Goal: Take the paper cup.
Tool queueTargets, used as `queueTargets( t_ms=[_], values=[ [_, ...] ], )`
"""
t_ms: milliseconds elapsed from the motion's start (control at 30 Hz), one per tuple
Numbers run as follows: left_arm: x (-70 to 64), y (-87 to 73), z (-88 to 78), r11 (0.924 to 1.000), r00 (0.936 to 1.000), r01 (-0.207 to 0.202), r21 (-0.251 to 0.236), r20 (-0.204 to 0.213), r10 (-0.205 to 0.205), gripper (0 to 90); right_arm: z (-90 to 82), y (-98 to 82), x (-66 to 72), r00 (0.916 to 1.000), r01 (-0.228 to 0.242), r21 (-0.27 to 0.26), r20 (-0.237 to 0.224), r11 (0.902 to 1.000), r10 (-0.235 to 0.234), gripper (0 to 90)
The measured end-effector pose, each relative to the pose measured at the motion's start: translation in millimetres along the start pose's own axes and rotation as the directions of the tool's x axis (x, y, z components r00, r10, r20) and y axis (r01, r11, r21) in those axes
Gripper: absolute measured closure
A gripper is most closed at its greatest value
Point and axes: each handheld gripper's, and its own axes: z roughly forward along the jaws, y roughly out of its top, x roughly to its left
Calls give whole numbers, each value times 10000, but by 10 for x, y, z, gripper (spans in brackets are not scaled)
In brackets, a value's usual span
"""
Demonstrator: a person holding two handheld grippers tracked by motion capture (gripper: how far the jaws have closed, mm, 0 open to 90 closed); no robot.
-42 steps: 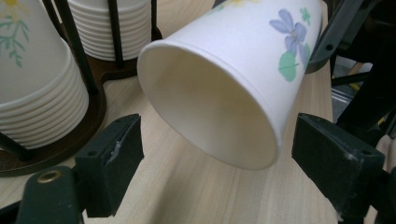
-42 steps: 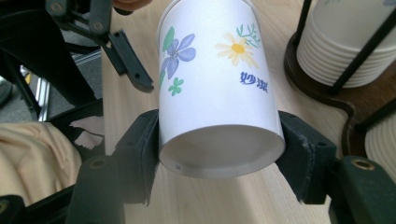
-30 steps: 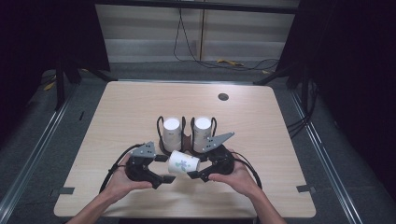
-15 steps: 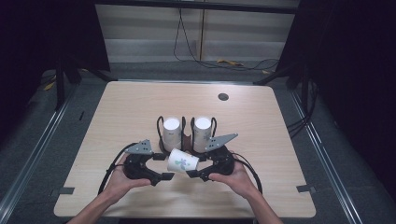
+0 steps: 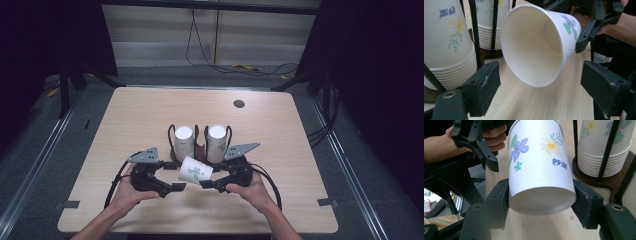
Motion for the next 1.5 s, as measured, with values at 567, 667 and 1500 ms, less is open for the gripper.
queueTargets(
  t_ms=[567, 667, 1500],
  values=[
    [-6, 6, -17, 9977, 9992, 215, -648, 356, -192, 161, 28, -21, 26, 9990, 22, -637, -440, 9980, -50, 366],
    [8, 3, -24, 9958, 9984, 393, -823, 443, -357, 169, 18, -21, 26, 9988, 11, -724, -494, 9974, -46, 366],
    [2, 2, 56, 9946, 9944, 344, -977, 1029, -243, 154, 91, 16, 103, 9932, 705, -566, -887, 9959, -754, 369]
  ],
)
